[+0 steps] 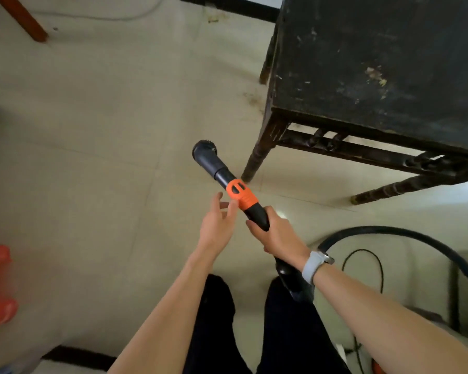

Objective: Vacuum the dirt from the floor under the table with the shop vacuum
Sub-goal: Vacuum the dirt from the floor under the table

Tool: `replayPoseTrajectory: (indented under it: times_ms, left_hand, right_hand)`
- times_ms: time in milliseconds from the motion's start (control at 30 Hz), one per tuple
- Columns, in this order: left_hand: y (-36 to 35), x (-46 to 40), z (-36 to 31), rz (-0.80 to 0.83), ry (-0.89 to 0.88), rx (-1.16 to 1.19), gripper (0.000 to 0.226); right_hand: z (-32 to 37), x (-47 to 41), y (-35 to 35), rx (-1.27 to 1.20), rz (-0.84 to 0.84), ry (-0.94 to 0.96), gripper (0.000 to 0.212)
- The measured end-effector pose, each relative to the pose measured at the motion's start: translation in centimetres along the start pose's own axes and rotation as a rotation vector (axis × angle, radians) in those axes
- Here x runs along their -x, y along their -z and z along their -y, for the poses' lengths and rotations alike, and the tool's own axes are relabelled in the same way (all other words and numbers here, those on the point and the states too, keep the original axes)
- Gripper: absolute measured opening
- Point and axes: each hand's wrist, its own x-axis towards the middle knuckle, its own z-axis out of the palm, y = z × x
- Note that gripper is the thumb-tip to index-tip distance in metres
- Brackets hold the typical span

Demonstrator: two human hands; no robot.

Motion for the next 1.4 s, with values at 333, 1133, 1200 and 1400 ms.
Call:
replayPoseTrajectory:
  times_ms: [333,1133,1200,1400]
  left_hand:
    - [11.7,-9.4,-4.6,0.019,-0.044,0.303,0.033]
    - [35.3,-41.1,-21.8,0.424,-0.141,0.049,0.016]
    - [37.9,-43.2,-22.4,0.475,-0.155,-0.001,0.018]
    - [39.9,-49.1,-25.5,0.676,-0.178,-0.17,0.021]
  right_hand:
    - [12.0,-6.7,-5.6,-0.179,0.113,-0.029,0.025]
    - [40.6,-32.7,-8.8,-0.324,-0.331,-0.232,0.034]
    - [43.5,-34.4,-10.2,-0.378,-0.345,-0.276,0.036]
    - [48.7,-39.0,-11.7,-0.532,-0.483,-0.418,0.034]
